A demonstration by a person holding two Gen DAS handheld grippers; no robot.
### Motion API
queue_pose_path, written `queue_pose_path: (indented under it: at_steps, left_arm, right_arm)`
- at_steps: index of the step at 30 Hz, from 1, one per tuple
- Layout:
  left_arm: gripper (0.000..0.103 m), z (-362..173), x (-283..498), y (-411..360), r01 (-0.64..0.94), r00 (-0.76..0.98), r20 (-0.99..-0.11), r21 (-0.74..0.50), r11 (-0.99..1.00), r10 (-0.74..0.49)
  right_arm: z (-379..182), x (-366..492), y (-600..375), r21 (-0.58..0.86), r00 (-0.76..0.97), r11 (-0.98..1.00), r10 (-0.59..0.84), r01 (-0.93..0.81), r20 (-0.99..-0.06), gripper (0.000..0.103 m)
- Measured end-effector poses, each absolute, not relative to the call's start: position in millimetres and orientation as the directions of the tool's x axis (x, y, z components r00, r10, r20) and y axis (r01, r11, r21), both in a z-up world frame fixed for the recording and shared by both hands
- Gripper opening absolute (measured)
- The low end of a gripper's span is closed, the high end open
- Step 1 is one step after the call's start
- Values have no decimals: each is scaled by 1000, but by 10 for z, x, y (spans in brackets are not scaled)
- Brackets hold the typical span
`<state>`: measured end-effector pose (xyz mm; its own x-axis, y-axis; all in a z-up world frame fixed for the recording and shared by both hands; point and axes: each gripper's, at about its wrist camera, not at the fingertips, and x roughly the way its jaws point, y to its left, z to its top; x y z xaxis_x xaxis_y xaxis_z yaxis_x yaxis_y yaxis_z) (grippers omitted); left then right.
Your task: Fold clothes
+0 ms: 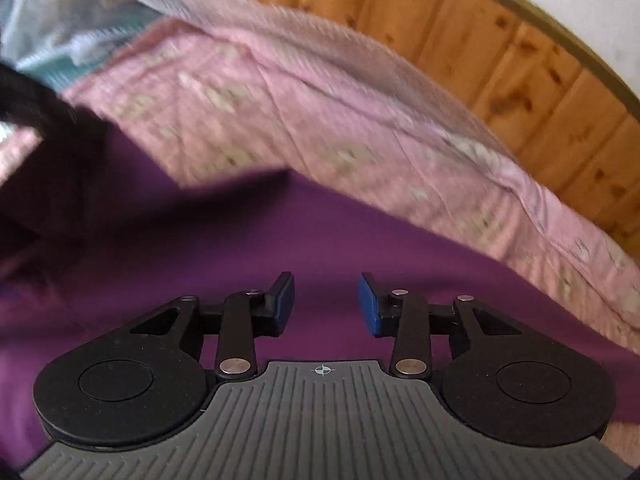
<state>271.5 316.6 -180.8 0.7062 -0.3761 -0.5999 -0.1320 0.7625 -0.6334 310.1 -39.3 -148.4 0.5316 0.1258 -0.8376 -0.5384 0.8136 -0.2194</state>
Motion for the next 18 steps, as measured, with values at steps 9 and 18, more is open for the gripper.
queue_pose_path:
  at_steps: [9,18]
  left_arm:
    - [17,-2007,2641,3529,-222,712,-615,-655,722,-339]
    - [26,-2006,2855,3492,-228,643,-699,-566,793,-314]
  right_arm:
    - [-1919,3253,-1488,-31,438,972,77,-233,-896,65]
    - [-1585,3703,-3334,-5,545,965,-152,262,-825,75]
